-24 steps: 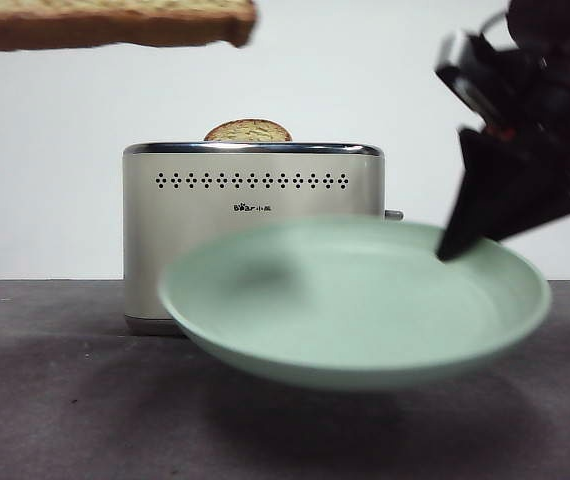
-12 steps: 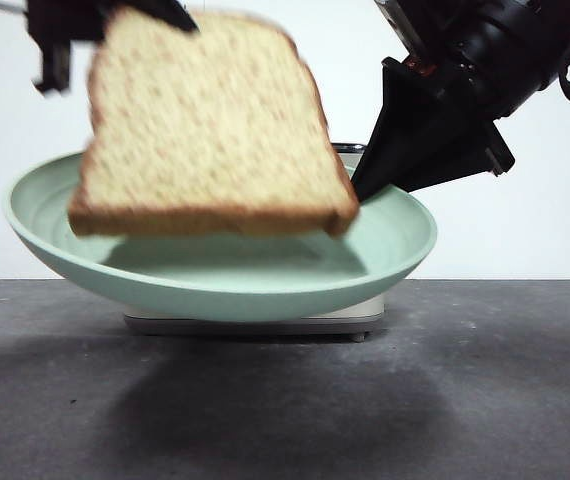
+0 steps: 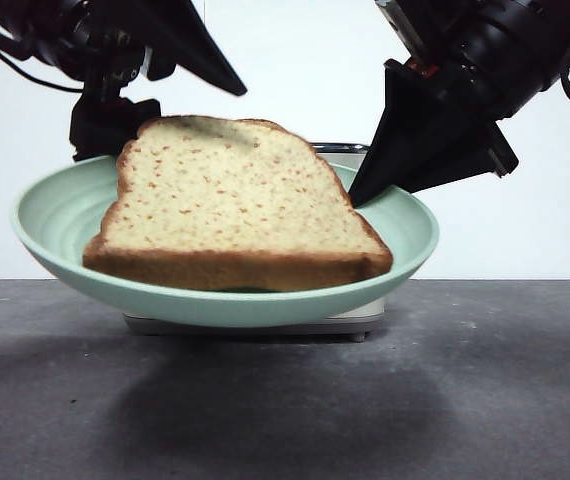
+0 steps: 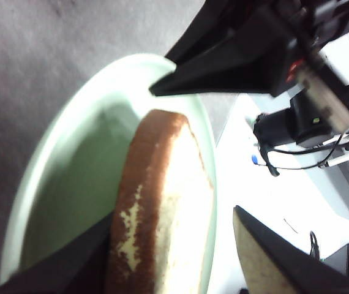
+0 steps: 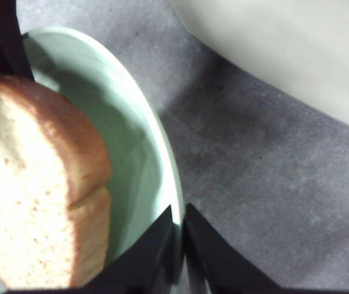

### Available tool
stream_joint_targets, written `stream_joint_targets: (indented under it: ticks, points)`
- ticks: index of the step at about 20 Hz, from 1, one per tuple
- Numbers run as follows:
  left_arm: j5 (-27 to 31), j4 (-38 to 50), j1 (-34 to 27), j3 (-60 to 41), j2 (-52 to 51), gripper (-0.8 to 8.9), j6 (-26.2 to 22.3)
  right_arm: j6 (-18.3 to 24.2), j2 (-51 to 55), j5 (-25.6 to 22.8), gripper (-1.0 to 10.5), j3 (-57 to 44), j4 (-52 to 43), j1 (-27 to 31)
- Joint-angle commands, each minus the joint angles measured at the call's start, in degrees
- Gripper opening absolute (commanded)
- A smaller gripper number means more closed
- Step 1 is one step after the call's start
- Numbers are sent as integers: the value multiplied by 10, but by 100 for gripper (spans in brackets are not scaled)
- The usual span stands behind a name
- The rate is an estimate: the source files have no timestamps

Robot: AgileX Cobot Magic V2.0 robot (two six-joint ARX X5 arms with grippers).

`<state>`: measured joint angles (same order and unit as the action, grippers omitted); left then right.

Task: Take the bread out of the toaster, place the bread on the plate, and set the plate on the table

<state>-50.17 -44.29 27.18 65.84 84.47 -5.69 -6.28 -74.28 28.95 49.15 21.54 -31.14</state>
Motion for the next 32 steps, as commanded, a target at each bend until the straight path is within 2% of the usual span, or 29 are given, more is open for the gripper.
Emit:
stream_joint_targets:
  ticks: [1,6,10,14,19,24,32]
  points:
    - [0,-3,3,33,2,299,-12,-8,-4,6,4,8,-4,-5]
    - [105,-85,18,116,0,299,-49,-9,-4,6,4,8,-1,-5]
    - [145,-129,23,188,-10,299,-56,-8,-5,-9,4,8,-1,-5]
    - [161,-164,22,266,-33,298,-56,-9,-23,-24,4,8,-10,-5]
    - [174,-179,21,330,-75,298,-54,-10,-102,-25,4,8,-39,7]
    - [186,-179,21,339,-126,298,-54,-12,-180,-25,4,8,-82,30]
    - [224,-209,21,339,-159,298,-54,-11,-216,-35,31,8,-65,55]
